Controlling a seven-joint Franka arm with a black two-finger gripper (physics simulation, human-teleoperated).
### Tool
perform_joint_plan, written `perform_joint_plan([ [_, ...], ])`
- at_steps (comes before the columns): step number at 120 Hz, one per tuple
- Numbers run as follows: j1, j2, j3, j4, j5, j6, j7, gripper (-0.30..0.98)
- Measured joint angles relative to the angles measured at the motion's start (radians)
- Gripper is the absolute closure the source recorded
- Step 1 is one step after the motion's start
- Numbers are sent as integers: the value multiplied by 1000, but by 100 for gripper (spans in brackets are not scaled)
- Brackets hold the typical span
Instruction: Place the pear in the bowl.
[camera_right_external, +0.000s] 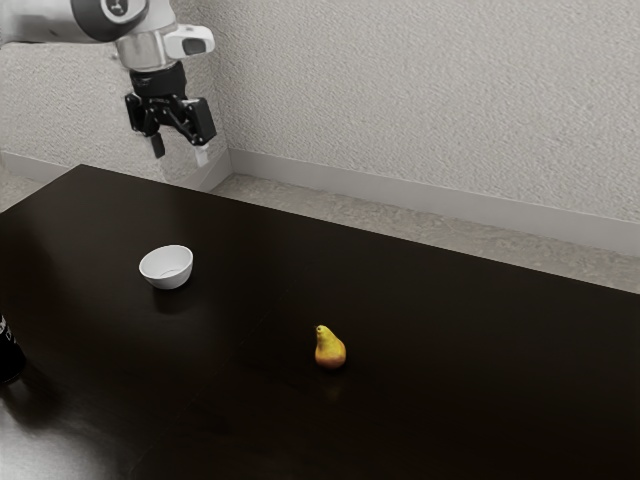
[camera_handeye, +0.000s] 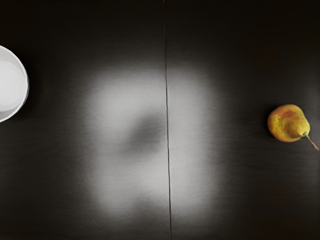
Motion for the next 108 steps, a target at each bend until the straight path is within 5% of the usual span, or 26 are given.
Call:
perform_joint_plan([
  [36,8,-6,3,-14,4,27,-34,1],
  [60,-78,-278,5,-494,-1,217,-88,1],
  [78,-151,-293,5,-708,-4,449,-124,1],
  [108,-252,-241,1,-854,-20,774,-126,1],
])
